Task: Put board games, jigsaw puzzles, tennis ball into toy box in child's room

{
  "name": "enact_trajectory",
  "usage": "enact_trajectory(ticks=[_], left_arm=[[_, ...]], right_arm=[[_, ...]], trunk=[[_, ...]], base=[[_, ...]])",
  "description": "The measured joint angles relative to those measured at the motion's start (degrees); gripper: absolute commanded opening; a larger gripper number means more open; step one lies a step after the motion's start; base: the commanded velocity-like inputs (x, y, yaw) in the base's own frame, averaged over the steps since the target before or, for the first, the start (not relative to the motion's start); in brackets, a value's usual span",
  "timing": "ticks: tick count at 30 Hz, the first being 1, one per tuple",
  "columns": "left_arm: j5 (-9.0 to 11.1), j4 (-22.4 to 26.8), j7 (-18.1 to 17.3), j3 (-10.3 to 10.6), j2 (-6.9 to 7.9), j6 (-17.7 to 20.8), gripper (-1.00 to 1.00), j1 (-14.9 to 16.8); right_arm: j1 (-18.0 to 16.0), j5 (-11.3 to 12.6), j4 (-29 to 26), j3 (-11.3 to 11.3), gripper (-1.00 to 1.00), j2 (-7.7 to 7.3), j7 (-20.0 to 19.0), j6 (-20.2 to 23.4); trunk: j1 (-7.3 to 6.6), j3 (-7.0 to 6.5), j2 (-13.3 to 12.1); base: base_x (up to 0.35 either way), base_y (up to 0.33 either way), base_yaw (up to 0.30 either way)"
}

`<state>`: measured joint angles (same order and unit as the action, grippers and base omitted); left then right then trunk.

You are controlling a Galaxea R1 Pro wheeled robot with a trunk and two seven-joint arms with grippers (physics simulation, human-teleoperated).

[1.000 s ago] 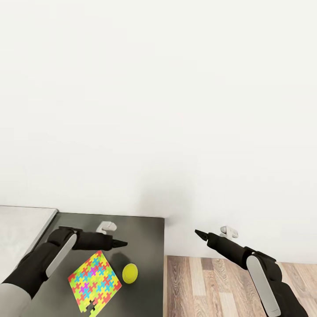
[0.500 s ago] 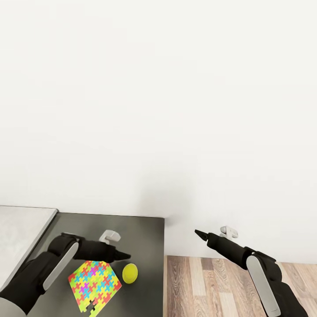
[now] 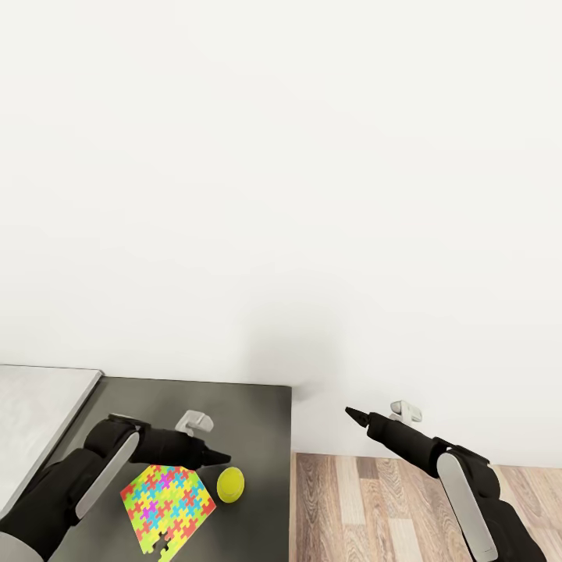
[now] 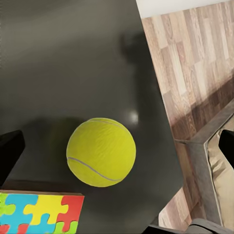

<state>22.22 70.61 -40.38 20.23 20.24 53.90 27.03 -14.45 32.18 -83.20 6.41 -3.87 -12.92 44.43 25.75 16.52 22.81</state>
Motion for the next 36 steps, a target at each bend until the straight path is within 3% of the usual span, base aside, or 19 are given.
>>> enact_trajectory(ticks=[19,36], left_arm=[[-2.3,-0.1,3.3,0.0,-0.52,0.1,1.0,0.0],[-2.5,-0.1,5.3,0.1,-0.85,0.4,1.0,0.0]], right_arm=[[0.0,0.0,-0.1,0.0,1.0,0.06,0.0,0.0],[0.0,0.0,-0.1,-0.3,1.0,0.05,0.0,0.0]], trunk=[[0.0,0.07,0.0],[0.0,0.5,0.0]], base=[[0.0,0.0,0.0],[0.0,0.0,0.0]])
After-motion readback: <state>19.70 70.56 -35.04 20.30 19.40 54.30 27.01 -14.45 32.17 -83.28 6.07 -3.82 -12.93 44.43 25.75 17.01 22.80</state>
